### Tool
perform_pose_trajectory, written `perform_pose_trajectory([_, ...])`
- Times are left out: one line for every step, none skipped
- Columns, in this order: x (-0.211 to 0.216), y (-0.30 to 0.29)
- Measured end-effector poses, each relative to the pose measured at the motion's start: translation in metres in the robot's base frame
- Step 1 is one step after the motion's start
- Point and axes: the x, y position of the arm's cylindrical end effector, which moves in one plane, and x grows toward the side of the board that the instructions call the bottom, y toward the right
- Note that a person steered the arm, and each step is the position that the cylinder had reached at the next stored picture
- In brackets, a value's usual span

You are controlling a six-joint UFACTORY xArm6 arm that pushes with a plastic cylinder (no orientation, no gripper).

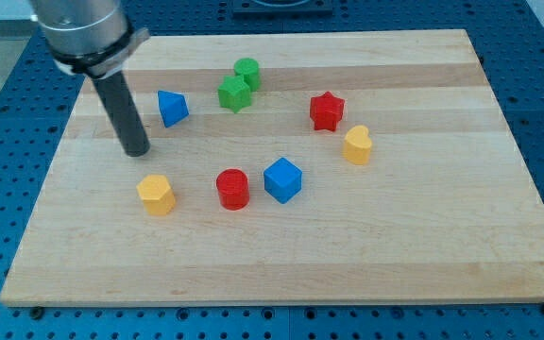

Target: Move the yellow hexagon closer to the red circle

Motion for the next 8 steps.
perform_pose_trajectory([0.039, -0.002])
perform_pose_trajectory([0.078, -0.002])
perform_pose_trajectory([0.083, -0.013])
perform_pose_trajectory([0.083, -0.014])
perform_pose_trajectory([0.083, 0.013])
perform_pose_trajectory([0.083, 0.042])
perform_pose_trajectory([0.083, 0.05])
perform_pose_trajectory([0.08, 0.057])
